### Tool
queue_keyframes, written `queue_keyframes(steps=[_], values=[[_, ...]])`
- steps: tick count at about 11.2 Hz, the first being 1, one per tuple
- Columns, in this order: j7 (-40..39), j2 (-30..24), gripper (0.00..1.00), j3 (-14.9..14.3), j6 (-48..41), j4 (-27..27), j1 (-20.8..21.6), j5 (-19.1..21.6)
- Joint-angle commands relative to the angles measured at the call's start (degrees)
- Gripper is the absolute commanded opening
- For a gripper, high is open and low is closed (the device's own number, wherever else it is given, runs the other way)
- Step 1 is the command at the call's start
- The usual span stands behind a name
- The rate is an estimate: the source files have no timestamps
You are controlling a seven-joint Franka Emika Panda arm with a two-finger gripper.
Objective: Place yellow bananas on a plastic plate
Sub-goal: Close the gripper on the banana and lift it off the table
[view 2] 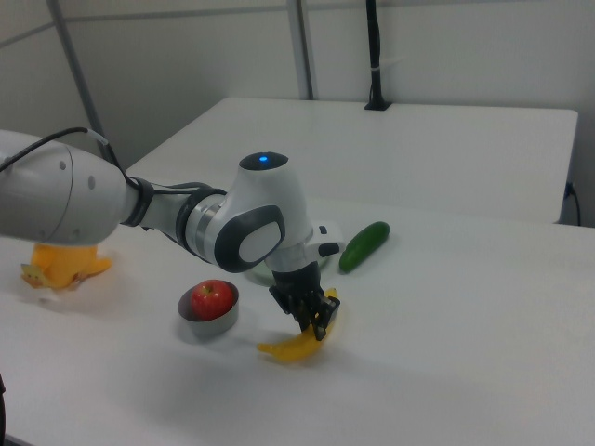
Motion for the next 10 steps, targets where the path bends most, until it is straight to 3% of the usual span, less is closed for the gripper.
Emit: queue_keyframes(steps=[1, 4, 10], values=[[-0.3, -2.4, 0.01, -0.4, 0.8, -0.6, -0.2, -0.4], [-0.1, -4.3, 0.01, -0.5, -2.7, 3.3, -1.2, 1.6], [0.1, -3.5, 0.02, -0.5, -2.9, 12.6, -0.4, 16.7]])
